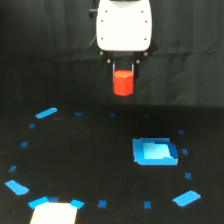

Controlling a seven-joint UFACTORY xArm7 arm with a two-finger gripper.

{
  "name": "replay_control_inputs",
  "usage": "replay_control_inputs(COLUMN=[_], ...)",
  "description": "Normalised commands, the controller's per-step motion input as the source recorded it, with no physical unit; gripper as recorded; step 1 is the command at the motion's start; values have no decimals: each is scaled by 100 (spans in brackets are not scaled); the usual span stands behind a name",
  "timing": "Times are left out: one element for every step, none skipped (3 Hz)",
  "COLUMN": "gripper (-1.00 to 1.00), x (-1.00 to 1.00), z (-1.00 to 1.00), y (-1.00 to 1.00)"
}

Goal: Pick up the red object from the table

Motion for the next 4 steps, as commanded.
replay_control_inputs(gripper=[-81, -100, -100, -100], x=[21, 17, 27, -5], z=[31, 30, 12, 56], y=[-9, -10, 33, -14])
